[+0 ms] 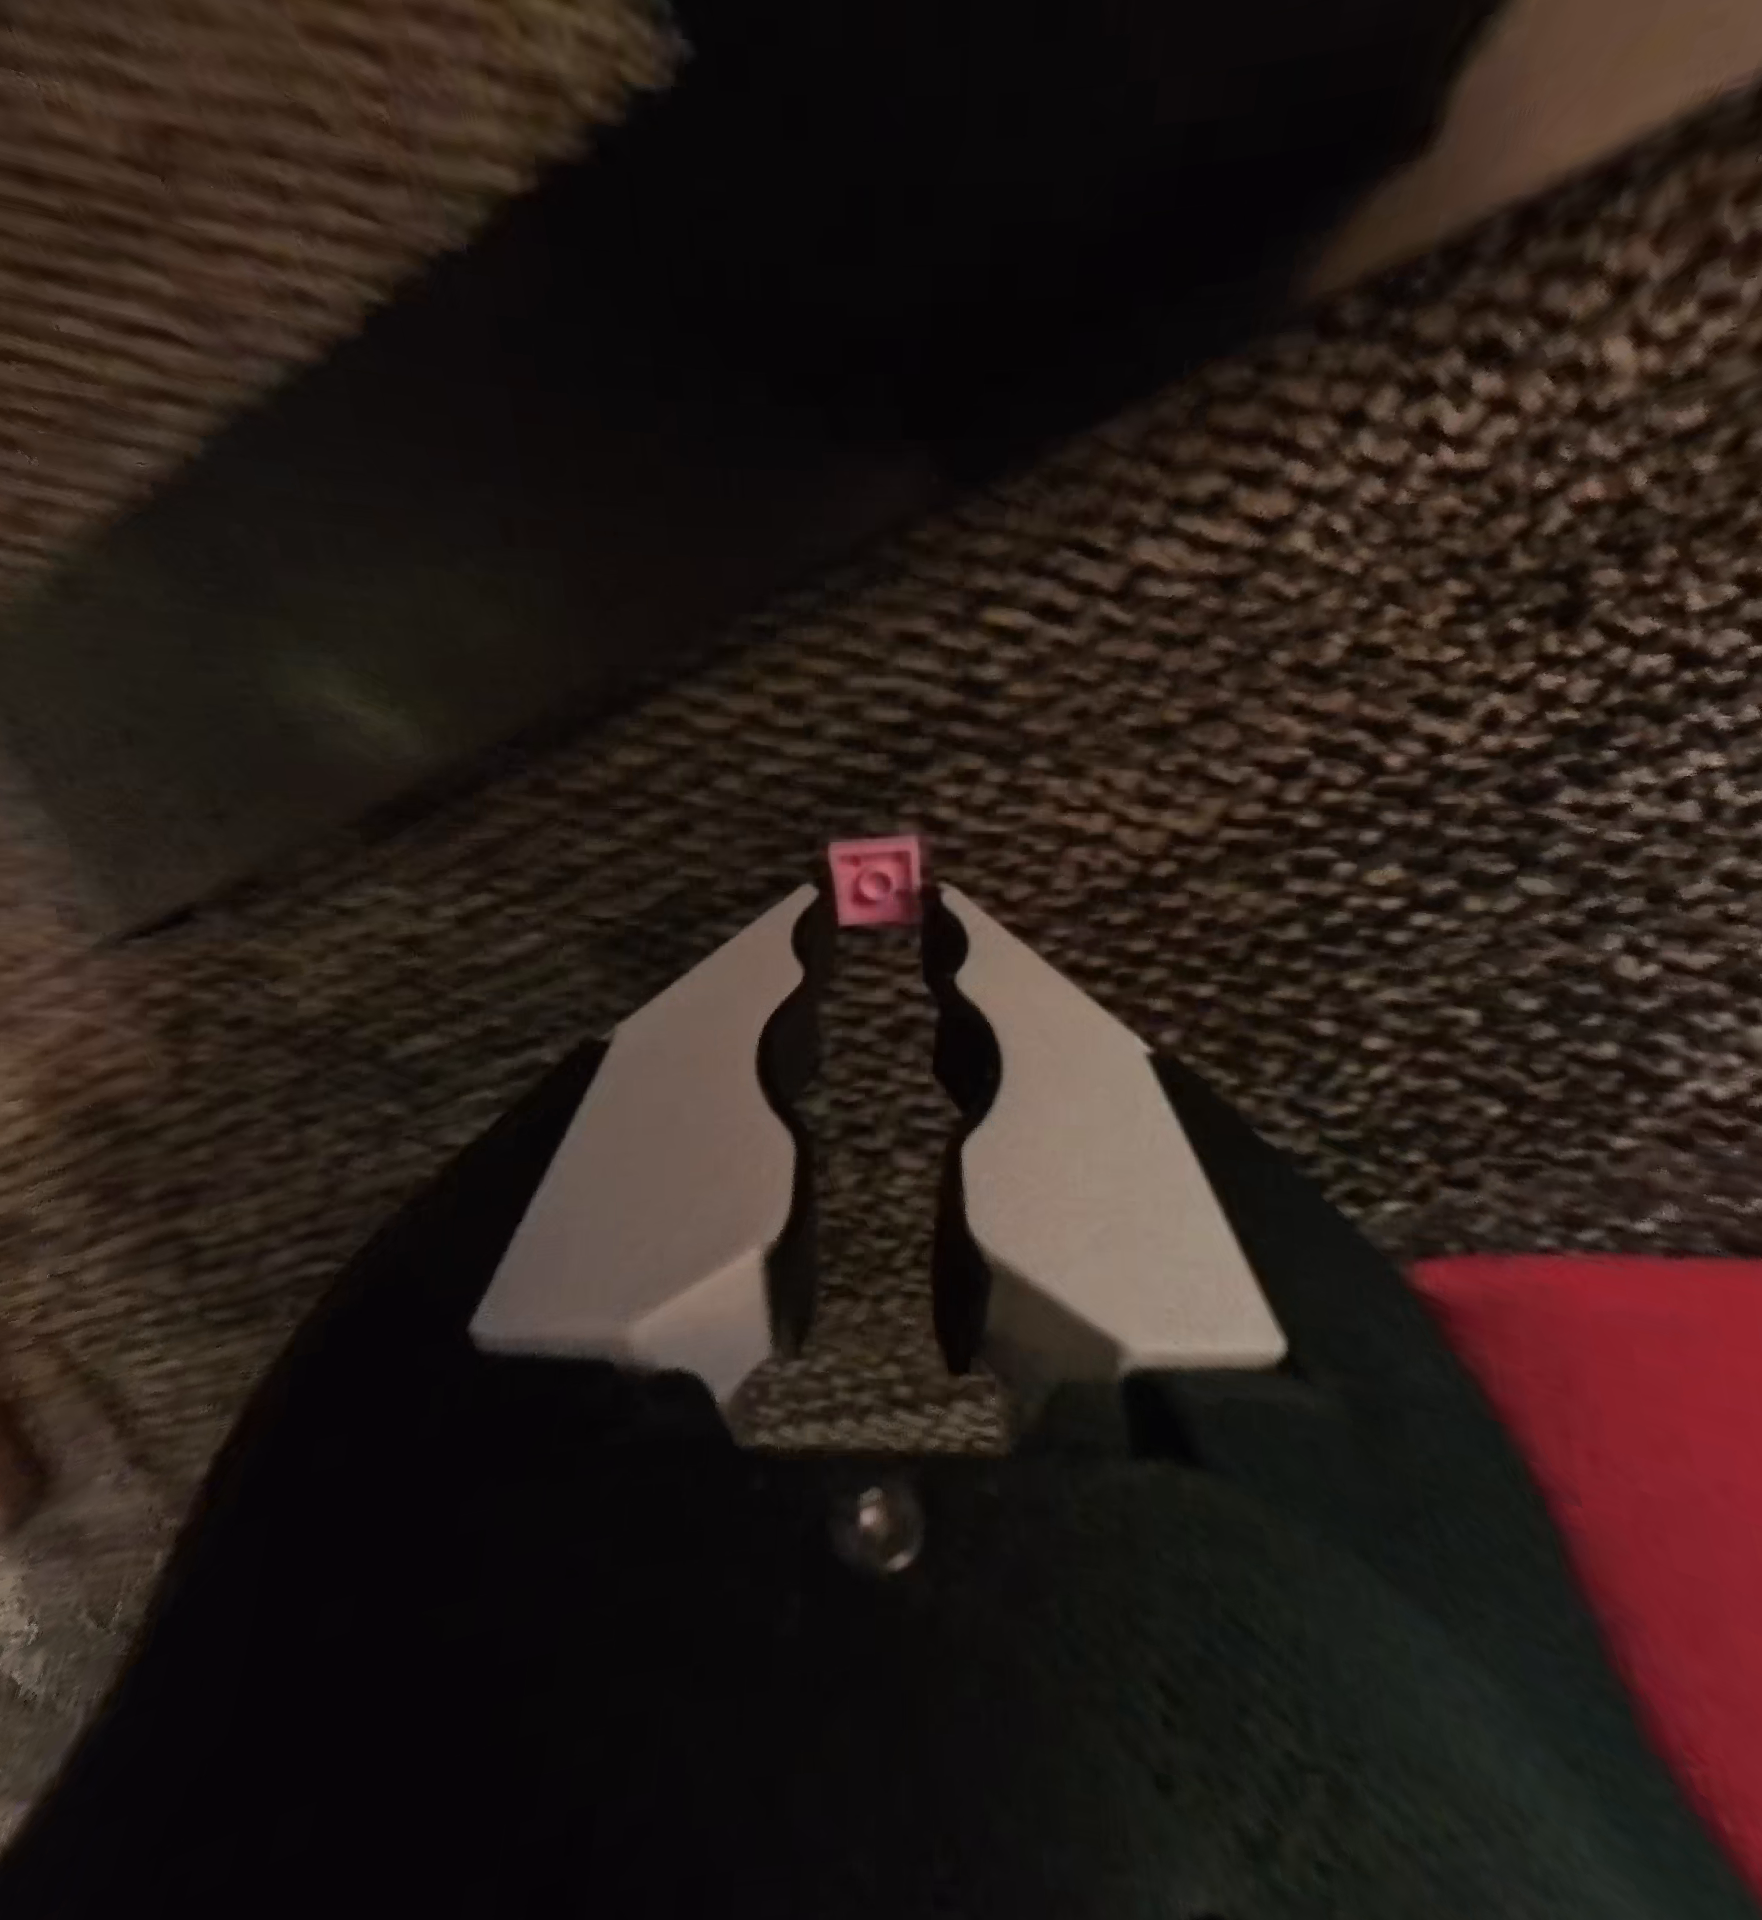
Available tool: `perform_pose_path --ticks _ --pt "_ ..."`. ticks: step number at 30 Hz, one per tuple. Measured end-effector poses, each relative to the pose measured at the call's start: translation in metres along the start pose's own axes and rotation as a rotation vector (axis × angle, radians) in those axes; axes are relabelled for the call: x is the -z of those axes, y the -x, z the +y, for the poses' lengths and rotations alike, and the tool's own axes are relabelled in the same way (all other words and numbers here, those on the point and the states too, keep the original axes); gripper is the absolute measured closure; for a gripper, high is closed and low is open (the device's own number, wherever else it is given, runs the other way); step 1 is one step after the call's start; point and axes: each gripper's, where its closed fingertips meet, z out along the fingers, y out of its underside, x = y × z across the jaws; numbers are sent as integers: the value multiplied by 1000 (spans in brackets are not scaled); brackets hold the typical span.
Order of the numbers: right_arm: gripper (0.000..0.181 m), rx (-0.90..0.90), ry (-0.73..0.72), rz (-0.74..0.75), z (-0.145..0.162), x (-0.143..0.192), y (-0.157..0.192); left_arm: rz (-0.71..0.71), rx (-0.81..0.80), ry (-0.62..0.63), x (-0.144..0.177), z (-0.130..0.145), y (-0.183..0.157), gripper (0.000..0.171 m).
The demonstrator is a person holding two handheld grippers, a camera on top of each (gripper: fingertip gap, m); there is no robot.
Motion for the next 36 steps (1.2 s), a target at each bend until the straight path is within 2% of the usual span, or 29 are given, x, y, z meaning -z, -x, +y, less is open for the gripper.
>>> perform_pose_path --ticks 4,8,10,13,15,17,18,20,22,24,27,29,31,33,36 --pt "168 225 -172 -34 9 67 98 75 -147 -36 16 -18 -49 128" --pt "168 519 -276 -82 49 176 241 36 -397 -139 50 -35 -95 128" --pt "168 630 -338 -161 75 251 324 30 -491 -222 70 -42 -122 129" --pt "168 733 -459 -325 124 386 441 46 -619 -356 99 -46 -166 129" --pt "167 777 -582 -334 153 482 488 80 -679 -415 107 -38 -194 129" --pt "167 752 -654 -325 180 572 503 189 -690 -419 105 -21 -227 130" --pt "167 720 -688 -311 192 614 498 249 -686 -395 99 -11 -244 130" --pt "168 636 -817 -220 211 699 463 364 -715 -322 83 9 -285 130" --pt "168 525 -931 -67 233 771 405 478 -805 -284 66 26 -338 130" --pt "169 421 -950 142 262 819 332 560 -920 -244 47 49 -394 129" --pt "168 246 -815 458 310 849 201 654 -1077 -172 19 101 -465 130" --pt "168 140 -784 489 328 854 139 709 -1191 -85 2 144 -494 129" --pt "168 72 -783 445 327 851 100 709 -1319 -21 -12 175 -503 129" --pt "169 45 -738 386 318 841 76 749 -1396 -26 -14 193 -513 129" --pt "168 64 -655 458 304 833 43 803 -1458 -143 -14 192 -542 130"
